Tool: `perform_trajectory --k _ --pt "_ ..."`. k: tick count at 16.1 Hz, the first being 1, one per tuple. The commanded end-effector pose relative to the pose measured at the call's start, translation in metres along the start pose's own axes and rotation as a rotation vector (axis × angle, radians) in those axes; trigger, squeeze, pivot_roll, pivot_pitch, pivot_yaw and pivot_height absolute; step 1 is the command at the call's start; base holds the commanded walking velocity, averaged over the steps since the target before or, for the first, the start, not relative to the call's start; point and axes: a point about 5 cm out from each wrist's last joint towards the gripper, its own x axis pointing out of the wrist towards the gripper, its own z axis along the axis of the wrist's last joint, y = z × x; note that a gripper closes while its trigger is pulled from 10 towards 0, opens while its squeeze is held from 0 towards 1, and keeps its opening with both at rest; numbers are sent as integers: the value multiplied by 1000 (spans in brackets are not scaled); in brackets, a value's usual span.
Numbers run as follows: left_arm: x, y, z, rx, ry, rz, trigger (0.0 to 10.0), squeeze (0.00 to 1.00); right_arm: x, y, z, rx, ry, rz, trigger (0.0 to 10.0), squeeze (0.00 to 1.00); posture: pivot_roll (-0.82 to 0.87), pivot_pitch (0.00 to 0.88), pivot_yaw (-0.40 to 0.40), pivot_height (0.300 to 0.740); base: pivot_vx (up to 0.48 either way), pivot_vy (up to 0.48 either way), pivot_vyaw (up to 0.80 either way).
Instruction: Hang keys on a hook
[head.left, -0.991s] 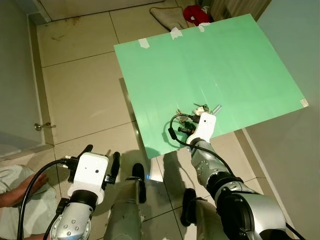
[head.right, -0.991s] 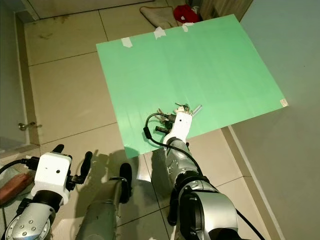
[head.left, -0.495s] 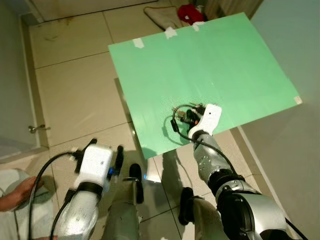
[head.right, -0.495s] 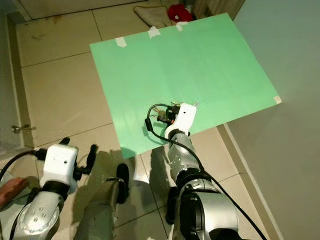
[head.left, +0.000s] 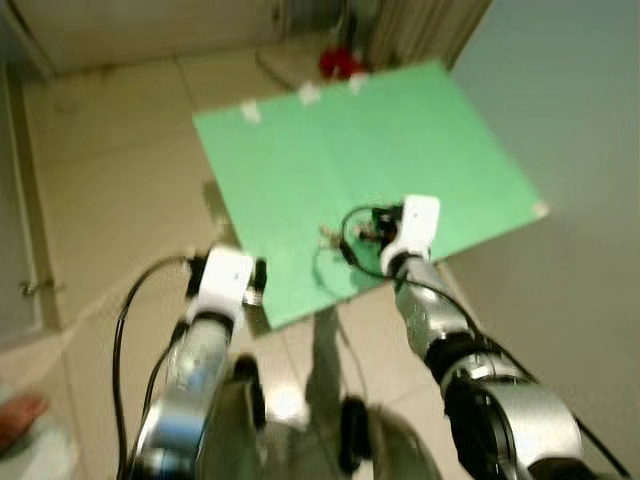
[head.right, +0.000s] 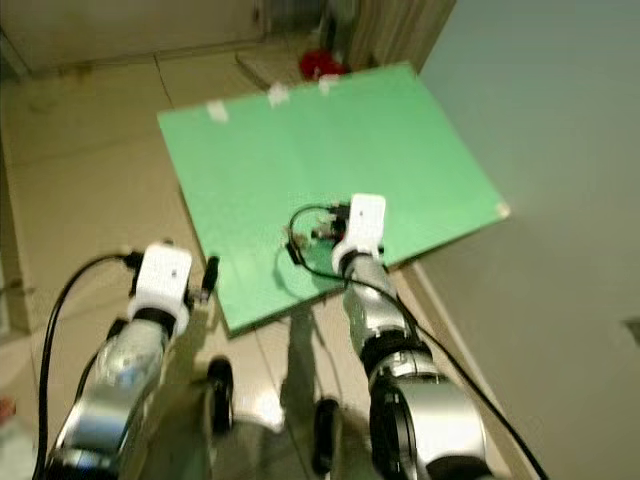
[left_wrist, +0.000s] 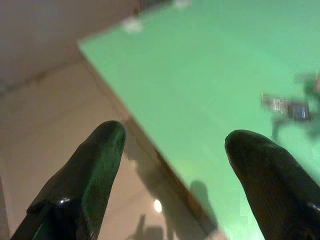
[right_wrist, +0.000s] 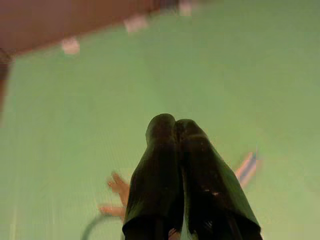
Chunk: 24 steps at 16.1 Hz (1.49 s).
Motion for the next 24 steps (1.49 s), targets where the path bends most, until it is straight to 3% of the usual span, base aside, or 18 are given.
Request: perform_trajectory --k 1,3,4,8,11,13,16,21,24 --pt "3 -2 -9 -5 21 -10 10000 0 -3 -6 2 -60 -35 8 10000 0 173 89 -134 740 0 0 0" --pt "21 0 -8 12 7 -29 10000 0 -10 -14 6 -114 -98 7 10000 0 101 46 -101 740 0 0 0" --pt "40 3 -6 36 9 -54 10000 0 -24 -26 2 -166 -135 -14 10000 0 38 37 -71 740 0 0 0" --pt "60 9 -1 60 -6 -78 10000 0 -44 -43 -18 -180 -78 -88 10000 0 -22 18 -33 740 0 0 0" --pt "53 17 -10 -49 -21 -38 10000 0 -52 -41 -22 -185 -63 -93 10000 0 -24 5 -26 740 0 0 0" --pt "51 9 -13 -85 -18 -41 10000 0 -52 -36 -24 -189 -49 -72 10000 0 -9 0 -31 740 122 -422 0" --pt "52 2 -12 -112 -33 -27 10000 0 -51 -31 -24 -186 -41 -40 10000 0 4 0 -41 740 291 -378 488" --pt "54 12 -14 -120 -38 5 10000 0 -51 -24 -25 -179 -25 -31 10000 0 1 2 -38 740 373 -248 651" --pt "55 13 -14 -119 -41 4 10000 0 -53 -25 -25 -167 -20 -38 10000 0 -5 5 -32 740 436 0 0"
